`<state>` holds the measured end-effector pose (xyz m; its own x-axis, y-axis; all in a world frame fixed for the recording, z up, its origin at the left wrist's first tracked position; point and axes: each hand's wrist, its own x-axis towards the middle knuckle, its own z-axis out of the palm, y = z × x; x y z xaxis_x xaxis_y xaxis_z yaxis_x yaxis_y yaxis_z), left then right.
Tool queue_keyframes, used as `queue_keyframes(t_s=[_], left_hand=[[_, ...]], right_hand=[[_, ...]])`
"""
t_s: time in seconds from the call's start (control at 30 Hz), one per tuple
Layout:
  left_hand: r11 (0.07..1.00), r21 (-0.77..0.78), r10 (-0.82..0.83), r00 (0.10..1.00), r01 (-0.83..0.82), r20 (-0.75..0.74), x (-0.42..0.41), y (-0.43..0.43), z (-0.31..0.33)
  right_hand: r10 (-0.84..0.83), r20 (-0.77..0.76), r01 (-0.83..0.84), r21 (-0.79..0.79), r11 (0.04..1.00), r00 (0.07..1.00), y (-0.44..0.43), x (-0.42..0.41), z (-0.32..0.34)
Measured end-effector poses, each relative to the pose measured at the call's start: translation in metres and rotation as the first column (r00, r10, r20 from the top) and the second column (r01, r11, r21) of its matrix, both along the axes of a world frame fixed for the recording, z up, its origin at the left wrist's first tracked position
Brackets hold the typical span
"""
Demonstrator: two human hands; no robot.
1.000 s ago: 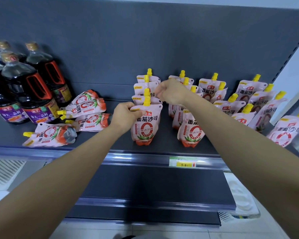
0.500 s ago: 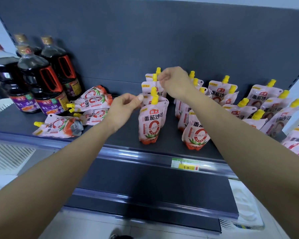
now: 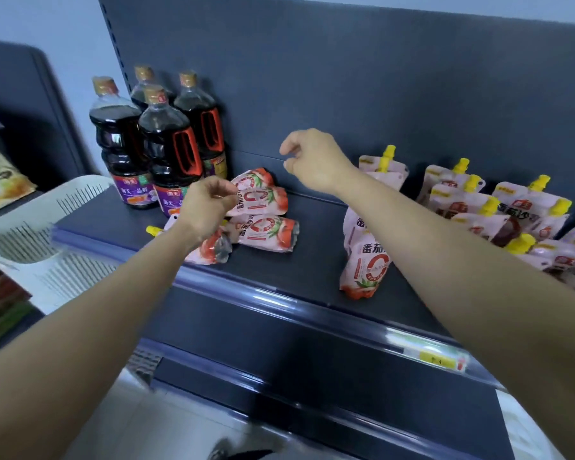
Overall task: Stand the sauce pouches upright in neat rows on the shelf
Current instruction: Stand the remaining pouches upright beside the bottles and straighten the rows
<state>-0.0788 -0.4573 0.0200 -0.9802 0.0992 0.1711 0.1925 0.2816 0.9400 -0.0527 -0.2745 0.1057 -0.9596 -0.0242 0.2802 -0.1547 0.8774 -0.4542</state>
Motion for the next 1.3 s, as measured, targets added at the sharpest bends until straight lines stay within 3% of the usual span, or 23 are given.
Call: queue_keyframes(t_s=[0.17,0.4,0.67,0.9,1.17,1.3], left_hand=[[0.999,-0.053,0.011,0.999,-0.008,0.043,-0.038,-0.038,-0.005],[0.959,-0.243,-0.113,0.983,0.146,0.148,-0.07,-0.043,-0.022],[0.971,-0.185,-0.1,0.959,0.153,0.264,-0.085,-0.033,-0.031],[0.957,-0.291,0.063,0.958,0.021,0.279,-0.094,-0.021,-0.043],[0.881,-0.473,0.227,0.894,-0.019,0.386,-0.101,-0.004,-0.046],[0.873,-0.485,0.287,0.86,-0.055,0.421,-0.102,0.004,-0.047]], right_hand=[[-0.011,0.096,0.009,0.025,1.0,0.995,-0.032,-0.051,-0.02],[-0.102,0.234,0.077,0.113,0.991,0.967,-0.052,-0.111,-0.048],[-0.114,0.334,0.041,0.217,0.975,0.936,-0.05,-0.161,-0.067],[0.004,0.424,-0.152,0.317,0.936,0.906,-0.055,-0.2,-0.083],[0.119,0.522,-0.35,0.371,0.86,0.845,-0.056,-0.226,-0.105],[0.147,0.511,-0.417,0.469,0.778,0.847,-0.058,-0.234,-0.107]])
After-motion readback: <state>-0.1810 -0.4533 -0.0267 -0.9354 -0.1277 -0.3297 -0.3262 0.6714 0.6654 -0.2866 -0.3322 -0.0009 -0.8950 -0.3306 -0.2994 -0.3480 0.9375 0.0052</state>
